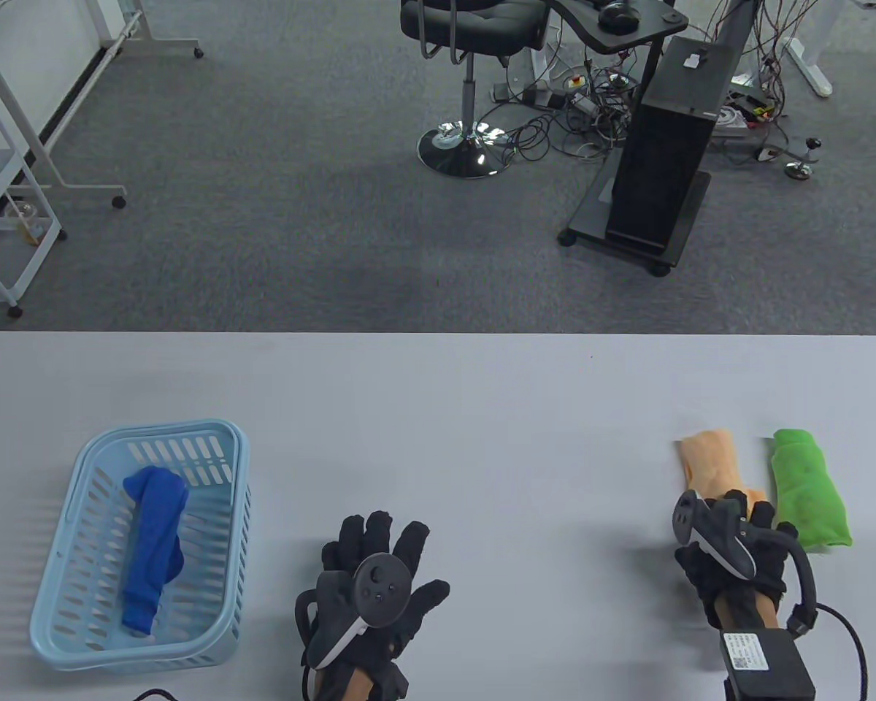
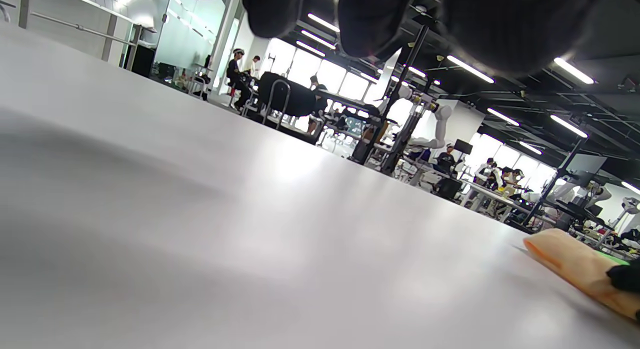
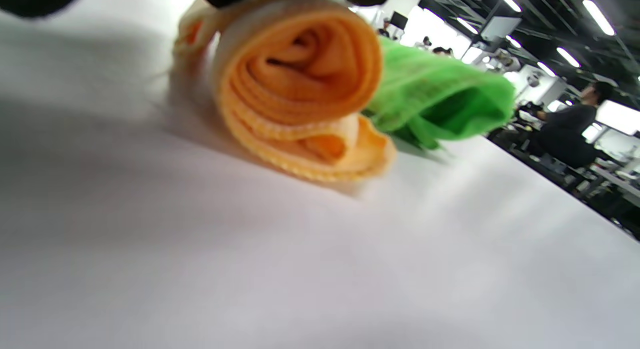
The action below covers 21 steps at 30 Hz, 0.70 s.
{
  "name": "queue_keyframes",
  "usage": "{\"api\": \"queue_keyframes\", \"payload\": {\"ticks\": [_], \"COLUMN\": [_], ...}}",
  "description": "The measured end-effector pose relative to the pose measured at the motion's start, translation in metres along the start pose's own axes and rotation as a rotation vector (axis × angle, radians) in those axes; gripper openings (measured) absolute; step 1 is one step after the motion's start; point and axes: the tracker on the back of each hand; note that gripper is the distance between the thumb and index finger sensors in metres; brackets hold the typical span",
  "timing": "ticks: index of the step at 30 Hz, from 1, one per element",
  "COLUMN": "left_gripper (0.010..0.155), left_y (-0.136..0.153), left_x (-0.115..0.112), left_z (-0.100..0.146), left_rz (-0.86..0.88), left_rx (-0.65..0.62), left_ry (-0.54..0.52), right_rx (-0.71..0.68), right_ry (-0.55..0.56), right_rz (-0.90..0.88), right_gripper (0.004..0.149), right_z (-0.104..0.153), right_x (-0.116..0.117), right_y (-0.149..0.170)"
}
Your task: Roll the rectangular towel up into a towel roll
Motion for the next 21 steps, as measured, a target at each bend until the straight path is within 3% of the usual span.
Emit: {"api": "queue_keyframes", "payload": {"ticks": [12,15,19,21], "left_gripper": [0.084,0.084,0.085,0.085], "left_y": [-0.002,-0.002,-0.005,-0.007], "left_x": [-0.004,-0.005,-0.008,-0.009], "left_z": [-0.001,-0.001,0.001,0.001], "left_rz": [-0.019,-0.012,-0.046,-0.055], "left_rx": [-0.005,-0.016,-0.032,-0.043], "left_ry": [0.042,0.054,0.077,0.083], "right_rx": [0.080,0.057,-0.039,-0.095], "right_ry": [-0.020,-0.013,0.170,0.211], "right_rz": [-0.081,-0.119,-0.290,-0.318], "right_gripper": [0.090,0.094,0.093,0.094], "right_z": [-0.008,0.004,0.036,0.054], "right_x": [0.001,-0.013,-0.045,-0.057], "right_y": [0.017,0.016,0.011,0.007]}}
Point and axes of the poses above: the tracker on the back of each hand, its own y axis roughly to the little-finger side, its own z axis roughly from the fingertips to the wrist, x = y × z, and after that the axes turned 10 degrees about z, right-handed
